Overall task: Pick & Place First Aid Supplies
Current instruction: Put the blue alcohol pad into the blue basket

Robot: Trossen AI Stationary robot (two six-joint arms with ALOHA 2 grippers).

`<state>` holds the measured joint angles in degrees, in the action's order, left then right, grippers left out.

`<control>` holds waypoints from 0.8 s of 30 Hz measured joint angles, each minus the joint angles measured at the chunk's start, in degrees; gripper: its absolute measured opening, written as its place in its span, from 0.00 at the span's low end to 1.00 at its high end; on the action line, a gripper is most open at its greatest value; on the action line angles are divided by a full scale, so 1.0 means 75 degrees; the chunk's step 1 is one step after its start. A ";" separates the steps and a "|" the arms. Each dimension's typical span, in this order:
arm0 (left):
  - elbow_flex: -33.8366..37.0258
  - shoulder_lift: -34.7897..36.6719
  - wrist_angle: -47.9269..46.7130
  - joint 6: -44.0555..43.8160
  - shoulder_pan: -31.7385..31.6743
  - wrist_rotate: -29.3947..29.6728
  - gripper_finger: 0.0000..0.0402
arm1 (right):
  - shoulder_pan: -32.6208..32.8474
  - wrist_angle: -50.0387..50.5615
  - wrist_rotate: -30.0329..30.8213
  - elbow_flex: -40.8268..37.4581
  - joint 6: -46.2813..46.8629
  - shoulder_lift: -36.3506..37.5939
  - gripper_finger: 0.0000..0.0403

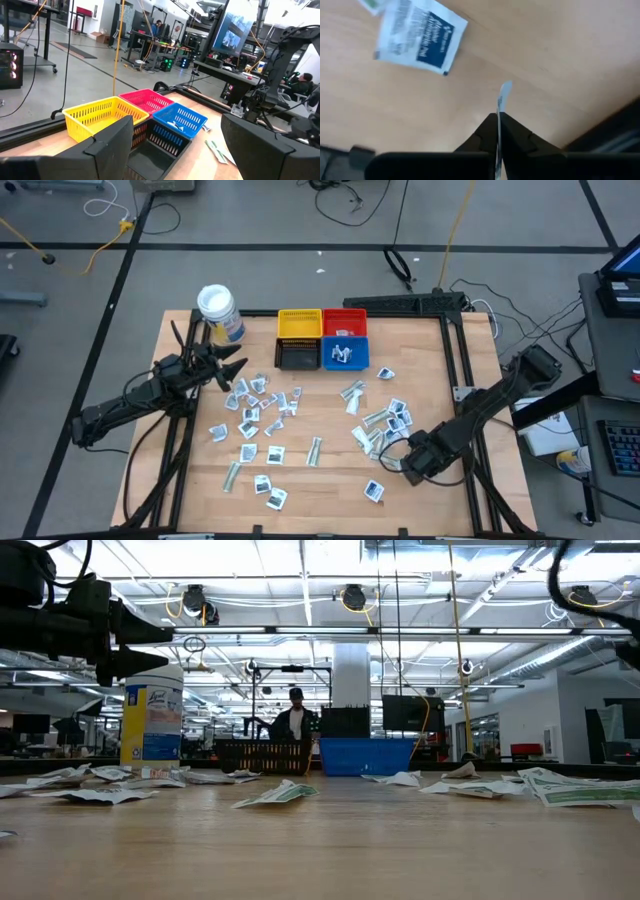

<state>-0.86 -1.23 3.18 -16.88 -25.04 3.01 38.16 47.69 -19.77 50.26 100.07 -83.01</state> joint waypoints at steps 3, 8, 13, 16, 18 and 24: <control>-0.0001 0.0001 0.0000 -0.0001 0.0000 -0.0003 0.76 | -0.0193 0.0827 0.0007 0.0401 -0.0550 0.0146 0.02; -0.0002 0.0002 0.0000 -0.0001 0.0000 -0.0003 0.76 | -0.0605 0.2258 0.0034 0.1093 -0.1770 0.0339 0.01; -0.0003 0.0000 0.0000 0.0000 0.0002 0.0000 0.76 | -0.1081 0.3513 0.0308 0.1769 -0.2879 0.0383 0.01; 0.0000 0.0003 0.0000 0.0000 0.0000 -0.0003 0.76 | -0.1385 0.3957 0.0575 0.2100 -0.3422 0.0386 0.01; -0.0003 0.0001 0.0002 0.0000 0.0003 -0.0002 0.76 | -0.1622 0.4114 0.0685 0.2272 -0.3677 0.0383 0.01; -0.0003 0.0003 0.0000 0.0000 0.0003 0.0000 0.76 | -0.2206 0.4163 0.0866 0.2416 -0.4019 0.0383 0.00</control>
<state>-0.89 -1.21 3.18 -16.88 -25.02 3.01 21.62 78.91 -13.28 68.38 69.93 -80.14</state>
